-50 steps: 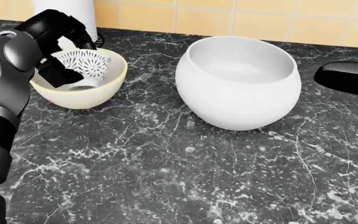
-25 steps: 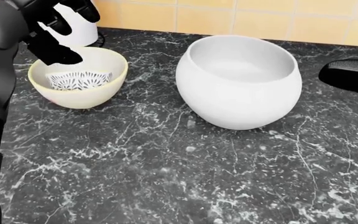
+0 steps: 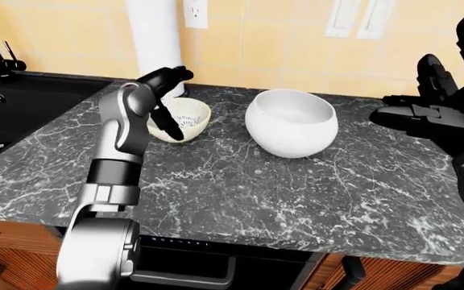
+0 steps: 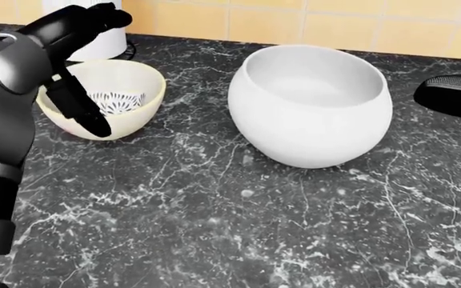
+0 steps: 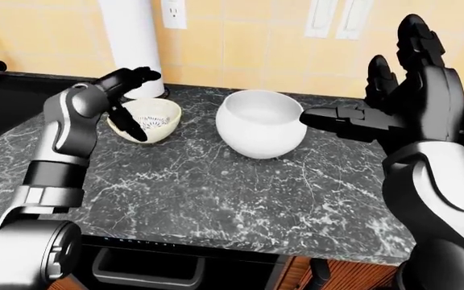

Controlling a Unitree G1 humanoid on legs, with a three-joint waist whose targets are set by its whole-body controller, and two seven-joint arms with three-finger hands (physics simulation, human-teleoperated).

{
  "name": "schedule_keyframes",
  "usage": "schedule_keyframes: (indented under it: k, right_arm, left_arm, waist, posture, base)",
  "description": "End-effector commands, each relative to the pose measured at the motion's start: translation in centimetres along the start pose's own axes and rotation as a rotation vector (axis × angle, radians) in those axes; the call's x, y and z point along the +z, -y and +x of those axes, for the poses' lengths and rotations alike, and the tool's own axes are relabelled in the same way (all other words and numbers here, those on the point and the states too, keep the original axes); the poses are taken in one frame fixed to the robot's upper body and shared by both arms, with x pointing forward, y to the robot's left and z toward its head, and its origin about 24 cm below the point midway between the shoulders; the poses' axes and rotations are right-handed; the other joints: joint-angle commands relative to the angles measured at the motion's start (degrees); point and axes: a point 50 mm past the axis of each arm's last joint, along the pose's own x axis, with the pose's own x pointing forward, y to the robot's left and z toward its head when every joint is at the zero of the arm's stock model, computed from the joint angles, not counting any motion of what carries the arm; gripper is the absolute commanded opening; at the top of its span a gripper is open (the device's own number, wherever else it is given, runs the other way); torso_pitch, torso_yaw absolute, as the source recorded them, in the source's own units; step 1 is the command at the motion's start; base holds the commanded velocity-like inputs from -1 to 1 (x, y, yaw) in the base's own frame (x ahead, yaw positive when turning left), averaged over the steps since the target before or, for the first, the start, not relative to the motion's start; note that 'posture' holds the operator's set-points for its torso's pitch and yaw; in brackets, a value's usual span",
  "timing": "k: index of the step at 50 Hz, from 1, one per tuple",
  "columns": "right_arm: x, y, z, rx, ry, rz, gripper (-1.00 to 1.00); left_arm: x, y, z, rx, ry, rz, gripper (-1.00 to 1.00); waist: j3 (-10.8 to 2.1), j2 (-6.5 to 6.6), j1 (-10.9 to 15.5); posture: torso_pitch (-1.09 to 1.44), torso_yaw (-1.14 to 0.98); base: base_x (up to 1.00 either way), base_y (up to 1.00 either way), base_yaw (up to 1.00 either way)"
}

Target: Stack the bowls from largest to smallest.

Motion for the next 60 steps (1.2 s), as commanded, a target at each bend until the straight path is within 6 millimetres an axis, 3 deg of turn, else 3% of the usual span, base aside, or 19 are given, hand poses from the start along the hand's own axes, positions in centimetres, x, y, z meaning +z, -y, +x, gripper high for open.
schedule_keyframes:
  k: [1, 10, 16, 35, 40, 60]
  right_arm:
    - [1.1, 0.1, -0.1, -0.007, 0.065, 0.005, 1.0]
    - [0.6, 0.1, -0.1, -0.008, 0.061, 0.007, 1.0]
    - [0.3, 0.2, 0.0, -0.013, 0.058, 0.008, 1.0]
    - [-0.2, 0.3, 0.0, -0.017, 0.053, 0.01, 1.0]
    - [-0.5, 0.3, 0.1, -0.017, 0.048, 0.01, 1.0]
    - [-0.6, 0.4, 0.0, -0.022, 0.048, 0.012, 1.0]
  left_arm:
    - [1.2, -2.1, -0.6, 0.088, 0.045, 0.019, 0.69]
    - [0.2, -0.4, 0.4, 0.061, 0.021, 0.005, 0.59]
    - [-0.4, 0.4, 0.7, 0.053, 0.004, 0.005, 0.41]
    - [-1.8, 2.8, 2.0, 0.039, -0.042, 0.054, 0.29]
    - [-2.3, 3.5, 2.4, 0.047, -0.057, 0.07, 0.17]
    - [-2.0, 3.3, 2.1, 0.098, -0.023, 0.108, -0.34]
  waist:
    - [-1.06, 0.03, 0.05]
    - [-1.32, 0.02, 0.02]
    - [-1.51, 0.06, -0.04]
    - [-2.02, 0.11, -0.23]
    - [-2.19, 0.2, -0.34]
    - [-2.33, 0.5, -0.56]
  posture:
    - [-0.23, 0.0]
    - [-0.23, 0.0]
    - [-0.23, 0.0]
    - [-0.23, 0.0]
    - [-0.23, 0.0]
    - [-0.23, 0.0]
  base:
    - [0.0, 0.0, 0.0]
    - [0.0, 0.0, 0.0]
    - [0.0, 0.0, 0.0]
    - [0.0, 0.0, 0.0]
    - [0.0, 0.0, 0.0]
    - [0.0, 0.0, 0.0]
